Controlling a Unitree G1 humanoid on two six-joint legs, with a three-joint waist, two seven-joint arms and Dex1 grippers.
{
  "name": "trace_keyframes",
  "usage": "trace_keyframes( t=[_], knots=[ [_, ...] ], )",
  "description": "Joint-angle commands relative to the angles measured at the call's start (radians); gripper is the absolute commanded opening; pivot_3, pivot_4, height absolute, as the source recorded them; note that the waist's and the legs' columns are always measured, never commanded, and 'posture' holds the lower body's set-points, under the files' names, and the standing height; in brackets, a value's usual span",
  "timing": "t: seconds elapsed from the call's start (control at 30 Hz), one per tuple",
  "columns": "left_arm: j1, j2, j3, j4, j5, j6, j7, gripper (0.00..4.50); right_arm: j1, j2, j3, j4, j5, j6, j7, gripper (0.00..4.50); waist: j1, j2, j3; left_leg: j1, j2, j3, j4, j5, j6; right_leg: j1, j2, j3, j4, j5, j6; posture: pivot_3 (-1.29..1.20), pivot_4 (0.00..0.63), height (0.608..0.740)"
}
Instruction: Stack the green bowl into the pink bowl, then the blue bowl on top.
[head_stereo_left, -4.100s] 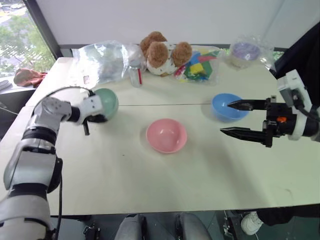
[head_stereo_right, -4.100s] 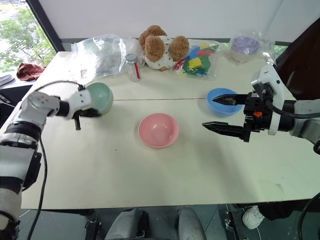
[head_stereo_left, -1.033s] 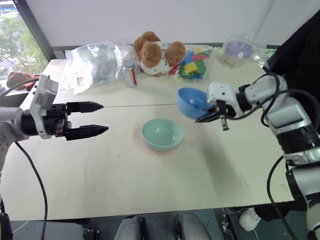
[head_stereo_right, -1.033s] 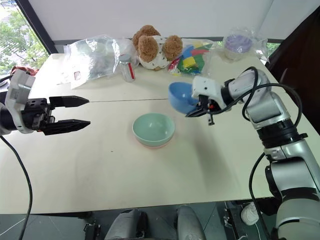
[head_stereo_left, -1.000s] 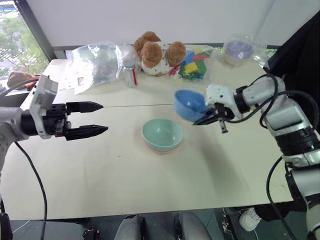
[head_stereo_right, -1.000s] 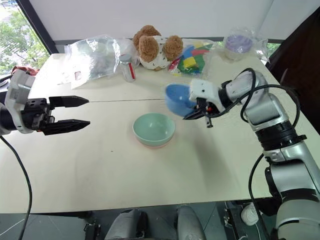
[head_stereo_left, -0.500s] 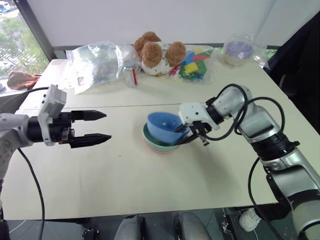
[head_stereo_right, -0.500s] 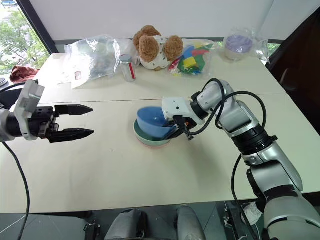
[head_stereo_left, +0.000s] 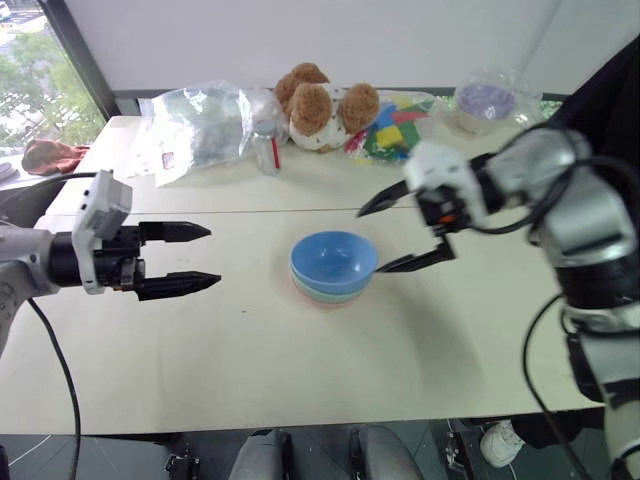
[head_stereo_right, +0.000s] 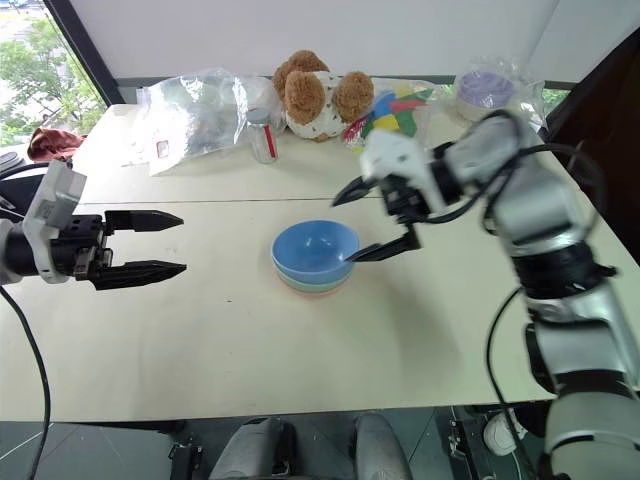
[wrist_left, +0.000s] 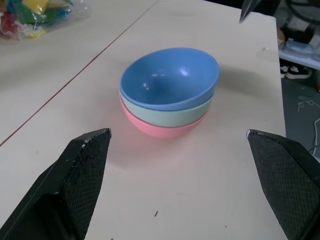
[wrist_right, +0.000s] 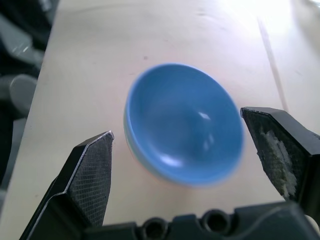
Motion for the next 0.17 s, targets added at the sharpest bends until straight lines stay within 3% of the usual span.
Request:
trace_keyframes(
  t=[0.03, 0.17],
  knots=[
    [0.001, 0.026, 0.012, 0.002, 0.015, -0.022, -0.009, 4.50, 0.097, -0.079, -0.139, -0.117, 0.091, 0.128, -0.054, 4.45, -0.002, 0.000, 0.000, 0.000, 0.000, 0.000, 0.000, 0.000, 0.000, 0.000, 0.000, 0.000, 0.000, 0.000, 0.000, 0.00, 0.150, 0.740],
    [0.013, 0.028, 0.014, 0.006, 0.014, -0.016, -0.023, 4.50, 0.237, -0.148, -0.246, -0.199, 0.150, 0.209, -0.120, 4.45, -0.006, 0.001, 0.000, 0.001, 0.000, 0.001, -0.001, 0.000, 0.000, -0.001, 0.000, 0.001, 0.001, 0.000, 0.000, 0.00, 0.150, 0.740]
  ],
)
